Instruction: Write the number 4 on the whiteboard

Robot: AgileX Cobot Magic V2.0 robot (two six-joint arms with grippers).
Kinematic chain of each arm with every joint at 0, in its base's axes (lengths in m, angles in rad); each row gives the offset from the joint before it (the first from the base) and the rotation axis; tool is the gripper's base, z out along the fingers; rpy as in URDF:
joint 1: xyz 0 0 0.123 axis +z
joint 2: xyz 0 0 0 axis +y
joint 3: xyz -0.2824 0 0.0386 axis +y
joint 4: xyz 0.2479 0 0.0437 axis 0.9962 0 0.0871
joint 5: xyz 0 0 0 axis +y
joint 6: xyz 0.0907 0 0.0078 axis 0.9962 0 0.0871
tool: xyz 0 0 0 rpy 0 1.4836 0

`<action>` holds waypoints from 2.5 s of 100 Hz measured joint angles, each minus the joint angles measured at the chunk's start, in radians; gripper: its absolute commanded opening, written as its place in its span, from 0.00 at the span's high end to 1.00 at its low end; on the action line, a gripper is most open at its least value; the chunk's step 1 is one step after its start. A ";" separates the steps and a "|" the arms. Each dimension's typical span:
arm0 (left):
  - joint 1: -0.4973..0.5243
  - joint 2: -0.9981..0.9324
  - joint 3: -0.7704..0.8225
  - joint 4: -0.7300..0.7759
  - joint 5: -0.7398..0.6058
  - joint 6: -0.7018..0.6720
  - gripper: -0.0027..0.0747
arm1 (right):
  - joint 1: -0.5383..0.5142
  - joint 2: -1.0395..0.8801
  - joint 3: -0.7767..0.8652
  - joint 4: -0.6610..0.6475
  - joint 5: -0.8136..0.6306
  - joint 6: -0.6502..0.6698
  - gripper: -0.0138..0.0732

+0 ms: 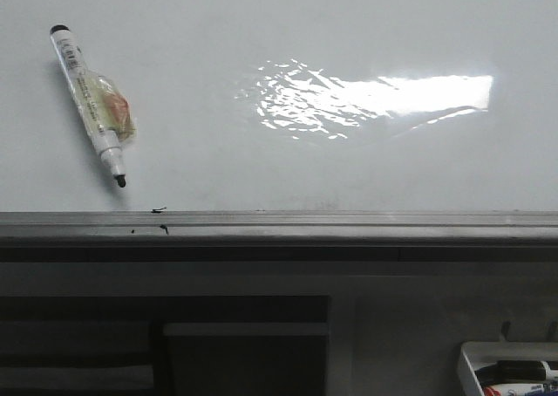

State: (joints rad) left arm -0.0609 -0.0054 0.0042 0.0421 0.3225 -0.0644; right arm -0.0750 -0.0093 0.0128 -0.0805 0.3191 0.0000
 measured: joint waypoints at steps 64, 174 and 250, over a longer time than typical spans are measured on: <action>0.000 0.000 0.000 0.000 -0.069 0.000 0.99 | 0.000 0.000 0.004 0.000 -0.172 0.000 0.91; 0.008 0.346 -0.207 0.004 -0.365 -0.097 0.40 | 0.006 0.370 -0.112 0.134 -0.178 0.034 0.91; -0.637 0.964 -0.308 -0.168 -0.685 -0.184 0.43 | 0.006 0.370 -0.112 0.138 -0.225 0.034 0.91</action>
State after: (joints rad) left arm -0.6983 0.9590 -0.3038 -0.1258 -0.3622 -0.2487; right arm -0.0692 0.3611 -0.0995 0.0577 0.0942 0.0341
